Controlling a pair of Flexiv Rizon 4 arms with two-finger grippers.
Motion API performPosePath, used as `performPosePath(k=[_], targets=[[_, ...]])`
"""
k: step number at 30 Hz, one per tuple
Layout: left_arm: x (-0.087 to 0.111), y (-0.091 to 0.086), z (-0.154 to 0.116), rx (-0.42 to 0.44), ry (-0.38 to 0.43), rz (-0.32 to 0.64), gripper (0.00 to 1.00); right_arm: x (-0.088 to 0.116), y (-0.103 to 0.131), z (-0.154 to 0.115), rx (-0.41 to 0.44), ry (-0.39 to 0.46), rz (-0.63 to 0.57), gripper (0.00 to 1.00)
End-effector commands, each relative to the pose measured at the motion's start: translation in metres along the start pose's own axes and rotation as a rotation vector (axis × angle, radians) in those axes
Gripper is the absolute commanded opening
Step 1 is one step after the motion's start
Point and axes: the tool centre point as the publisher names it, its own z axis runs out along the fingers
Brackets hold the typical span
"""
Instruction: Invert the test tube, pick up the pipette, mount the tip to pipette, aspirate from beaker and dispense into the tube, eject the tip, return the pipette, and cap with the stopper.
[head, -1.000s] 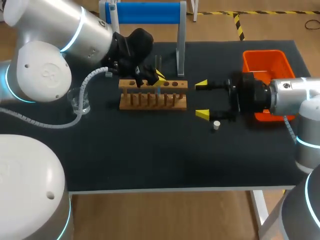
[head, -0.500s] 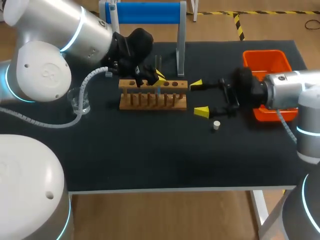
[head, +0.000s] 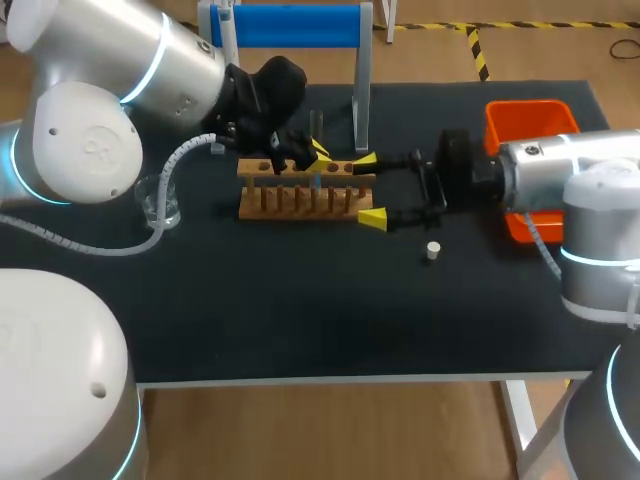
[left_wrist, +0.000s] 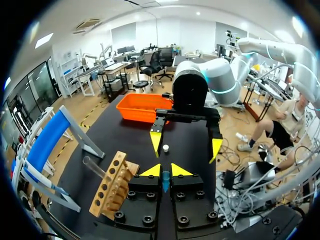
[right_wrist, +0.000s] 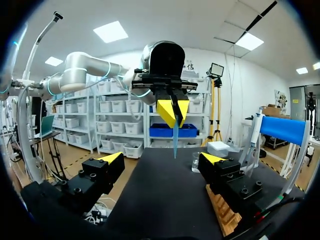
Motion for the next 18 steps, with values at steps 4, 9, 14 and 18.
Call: performPosePath(k=[4, 9, 14, 18], targets=[[0.0, -0.001, -0.001, -0.005, 0.001, -0.001, 0.0, -0.007, 0.0, 0.011, -0.014, -0.012, 0.004, 1.0], [0.0, -0.001, -0.001, -0.005, 0.001, -0.001, 0.0, -0.011, 0.001, 0.016, -0.03, -0.012, 0.009, 0.96], [0.0, -0.001, -0.001, -0.005, 0.001, -0.001, 0.0, -0.017, 0.003, 0.022, -0.04, -0.009, 0.01, 0.72], [0.0, -0.001, -0.001, -0.005, 0.001, -0.001, 0.0, -0.021, 0.004, 0.026, -0.044, -0.005, 0.01, 0.57]])
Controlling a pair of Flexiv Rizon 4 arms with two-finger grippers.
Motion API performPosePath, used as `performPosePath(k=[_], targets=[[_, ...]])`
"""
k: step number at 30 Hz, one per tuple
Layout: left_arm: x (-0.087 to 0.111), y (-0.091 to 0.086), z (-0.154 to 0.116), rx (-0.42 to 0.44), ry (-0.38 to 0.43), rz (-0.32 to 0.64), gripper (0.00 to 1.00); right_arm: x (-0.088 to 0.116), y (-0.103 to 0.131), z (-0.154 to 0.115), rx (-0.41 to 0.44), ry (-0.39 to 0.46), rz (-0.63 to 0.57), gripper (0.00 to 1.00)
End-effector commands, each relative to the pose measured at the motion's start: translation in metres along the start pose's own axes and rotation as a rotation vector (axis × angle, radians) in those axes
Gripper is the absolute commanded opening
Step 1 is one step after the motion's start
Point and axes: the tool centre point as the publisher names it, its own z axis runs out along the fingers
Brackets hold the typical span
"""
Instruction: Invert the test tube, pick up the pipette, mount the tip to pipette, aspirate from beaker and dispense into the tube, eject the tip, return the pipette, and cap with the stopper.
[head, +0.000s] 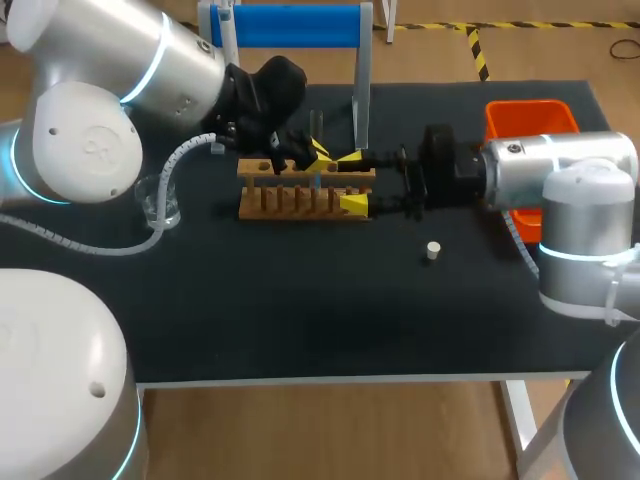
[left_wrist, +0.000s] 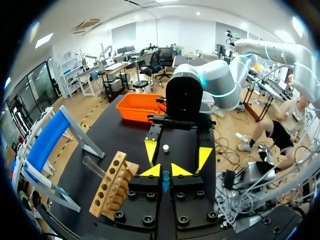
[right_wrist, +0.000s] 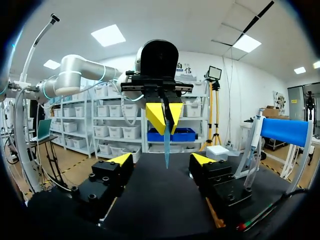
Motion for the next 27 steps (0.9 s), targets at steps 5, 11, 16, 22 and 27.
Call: performPosePath(k=[5, 11, 16, 22, 27], targets=[[0.0, -0.001, -0.001, -0.006, 0.001, -0.001, 0.0, -0.01, 0.001, 0.012, -0.007, 0.014, -0.001, 0.55], [0.0, -0.001, -0.001, -0.006, 0.001, -0.001, 0.0, -0.013, 0.003, 0.018, -0.007, 0.023, -0.005, 0.69], [0.0, -0.001, -0.001, -0.006, 0.001, -0.001, 0.0, -0.016, 0.004, 0.022, -0.007, 0.027, -0.006, 0.71], [0.0, -0.001, -0.001, -0.006, 0.001, -0.001, 0.0, -0.018, 0.005, 0.027, -0.011, 0.035, -0.004, 0.65], [0.0, -0.001, -0.001, -0.006, 0.001, -0.001, 0.0, -0.018, 0.006, 0.032, -0.016, 0.047, -0.003, 0.56]])
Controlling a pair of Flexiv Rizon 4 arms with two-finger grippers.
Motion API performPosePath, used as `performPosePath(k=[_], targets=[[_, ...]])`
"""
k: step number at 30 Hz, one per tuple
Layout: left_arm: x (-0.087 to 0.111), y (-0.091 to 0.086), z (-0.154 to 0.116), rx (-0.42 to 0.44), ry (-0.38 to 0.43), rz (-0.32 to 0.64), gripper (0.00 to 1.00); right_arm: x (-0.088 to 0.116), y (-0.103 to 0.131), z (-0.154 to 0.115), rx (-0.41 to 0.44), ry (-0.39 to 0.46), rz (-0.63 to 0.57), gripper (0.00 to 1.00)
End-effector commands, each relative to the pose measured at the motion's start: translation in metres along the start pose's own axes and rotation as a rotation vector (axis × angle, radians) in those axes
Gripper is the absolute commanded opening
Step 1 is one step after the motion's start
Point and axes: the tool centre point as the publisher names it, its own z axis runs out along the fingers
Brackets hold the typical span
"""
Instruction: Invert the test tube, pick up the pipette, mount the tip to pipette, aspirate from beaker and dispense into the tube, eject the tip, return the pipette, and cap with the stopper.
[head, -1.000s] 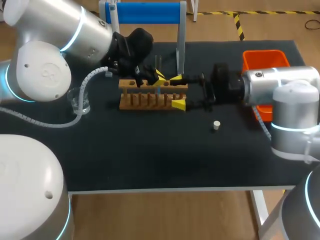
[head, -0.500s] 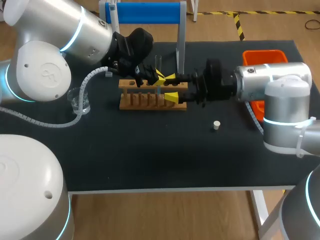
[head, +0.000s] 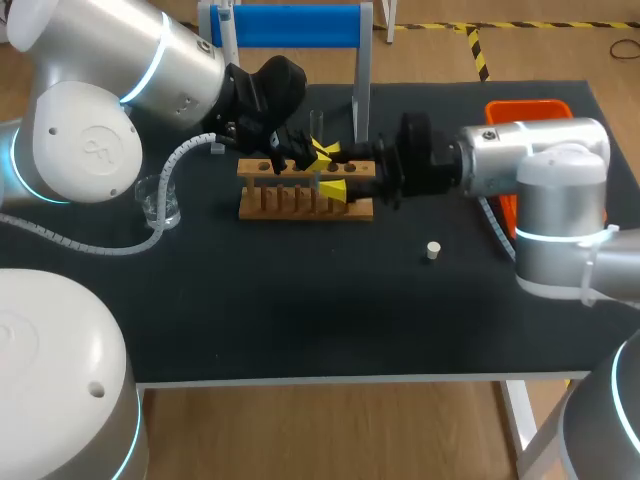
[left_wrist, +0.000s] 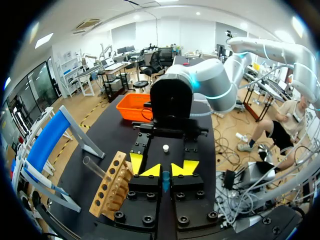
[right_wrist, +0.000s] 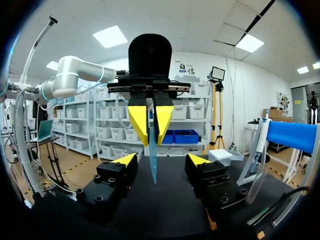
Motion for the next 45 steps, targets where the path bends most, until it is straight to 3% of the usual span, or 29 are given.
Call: performPosePath(k=[1, 39, 41, 43, 45], targets=[[0.0, -0.001, 0.0, -0.005, 0.001, -0.001, 0.0, -0.004, -0.001, 0.005, -0.004, 0.011, 0.001, 0.55], [0.0, -0.001, 0.0, -0.005, 0.001, -0.001, 0.0, 0.008, 0.003, 0.014, -0.041, 0.05, 0.013, 0.38], [0.0, -0.001, 0.0, -0.005, 0.001, -0.001, 0.0, 0.008, 0.003, 0.015, -0.041, 0.051, 0.013, 0.31], [0.0, -0.001, 0.0, -0.005, 0.001, -0.001, 0.0, 0.009, 0.003, 0.015, -0.04, 0.052, 0.014, 0.01], [0.0, -0.001, 0.0, -0.005, 0.001, -0.001, 0.0, 0.009, 0.003, 0.015, -0.039, 0.052, 0.014, 0.0]])
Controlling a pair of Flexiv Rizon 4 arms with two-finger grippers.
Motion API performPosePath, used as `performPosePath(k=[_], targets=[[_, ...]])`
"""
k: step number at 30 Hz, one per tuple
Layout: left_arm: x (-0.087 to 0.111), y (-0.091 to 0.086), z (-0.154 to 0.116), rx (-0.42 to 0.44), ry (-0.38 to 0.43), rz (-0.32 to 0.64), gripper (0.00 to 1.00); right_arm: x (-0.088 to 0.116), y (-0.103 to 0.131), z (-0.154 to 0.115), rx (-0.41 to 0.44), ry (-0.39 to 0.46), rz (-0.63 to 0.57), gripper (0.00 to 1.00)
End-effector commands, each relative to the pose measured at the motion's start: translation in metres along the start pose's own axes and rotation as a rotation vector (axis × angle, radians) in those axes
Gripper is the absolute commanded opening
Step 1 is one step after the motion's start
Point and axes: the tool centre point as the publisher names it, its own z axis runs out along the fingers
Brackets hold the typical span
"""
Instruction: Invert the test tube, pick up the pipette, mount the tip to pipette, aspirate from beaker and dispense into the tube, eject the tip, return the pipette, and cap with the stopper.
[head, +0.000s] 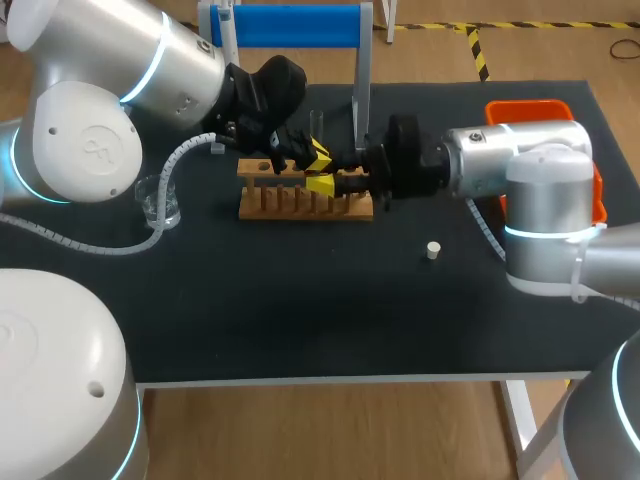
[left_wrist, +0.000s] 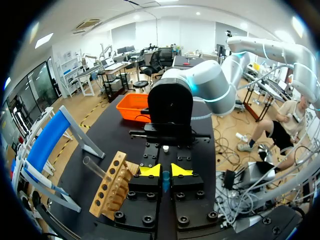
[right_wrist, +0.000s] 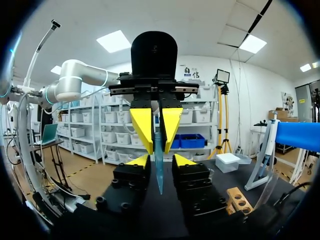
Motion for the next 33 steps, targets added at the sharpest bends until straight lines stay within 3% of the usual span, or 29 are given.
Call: performPosePath(k=[1, 7, 8, 9, 19, 33], targets=[[0.0, -0.001, 0.0, -0.005, 0.001, -0.001, 0.0, 0.001, 0.0, -0.001, 0.002, 0.001, 0.0, 0.0], [0.0, -0.001, 0.0, -0.005, 0.001, -0.001, 0.0, 0.002, 0.001, -0.002, 0.004, 0.001, -0.002, 0.0], [0.0, -0.001, 0.0, -0.005, 0.001, -0.001, 0.04, 0.002, 0.001, -0.002, 0.004, 0.001, -0.002, 0.0], [0.0, -0.001, 0.0, -0.005, 0.001, -0.001, 1.0, 0.002, 0.001, -0.003, 0.004, 0.0, -0.002, 0.0], [0.0, -0.001, 0.0, -0.005, 0.001, -0.001, 1.0, 0.012, -0.002, -0.027, 0.019, -0.01, -0.008, 0.0], [0.0, -0.001, 0.0, -0.005, 0.001, -0.001, 1.0, 0.041, -0.014, -0.118, 0.045, -0.063, -0.012, 0.0]])
